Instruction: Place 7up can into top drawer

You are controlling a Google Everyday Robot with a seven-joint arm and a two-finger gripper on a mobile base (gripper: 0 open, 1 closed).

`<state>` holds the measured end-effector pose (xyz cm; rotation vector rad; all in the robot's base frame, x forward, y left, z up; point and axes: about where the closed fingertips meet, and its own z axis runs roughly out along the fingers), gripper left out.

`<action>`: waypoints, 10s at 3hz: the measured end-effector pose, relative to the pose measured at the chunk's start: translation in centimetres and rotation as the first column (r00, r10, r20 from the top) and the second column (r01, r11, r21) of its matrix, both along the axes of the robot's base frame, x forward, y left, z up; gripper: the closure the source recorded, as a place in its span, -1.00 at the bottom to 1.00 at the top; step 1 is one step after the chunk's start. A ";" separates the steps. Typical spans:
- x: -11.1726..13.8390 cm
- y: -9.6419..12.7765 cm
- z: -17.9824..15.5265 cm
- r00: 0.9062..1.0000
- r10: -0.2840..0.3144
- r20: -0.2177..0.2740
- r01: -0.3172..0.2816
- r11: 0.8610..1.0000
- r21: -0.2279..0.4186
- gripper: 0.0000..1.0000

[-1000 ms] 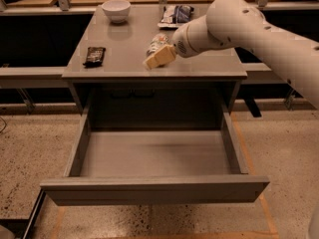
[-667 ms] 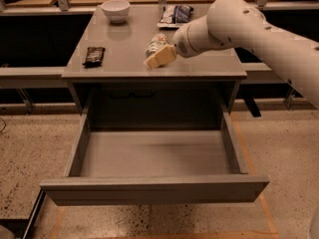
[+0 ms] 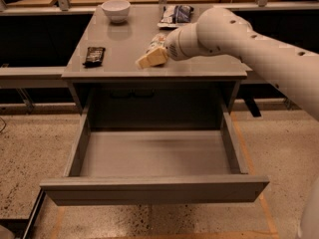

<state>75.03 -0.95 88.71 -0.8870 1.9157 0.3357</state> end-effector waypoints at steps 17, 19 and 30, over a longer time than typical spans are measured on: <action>0.0 4.1 2.1 0.979 0.171 0.107 -0.187 0.969 0.163 1.00; -7.5 3.8 1.4 0.930 0.364 -0.055 -0.358 0.928 0.099 1.00; -22.5 -4.1 -22.0 0.657 0.443 -0.610 -0.364 0.895 0.257 -1.00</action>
Offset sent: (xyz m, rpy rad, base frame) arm 0.0659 0.0198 -0.0364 0.2585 -0.0306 -0.0970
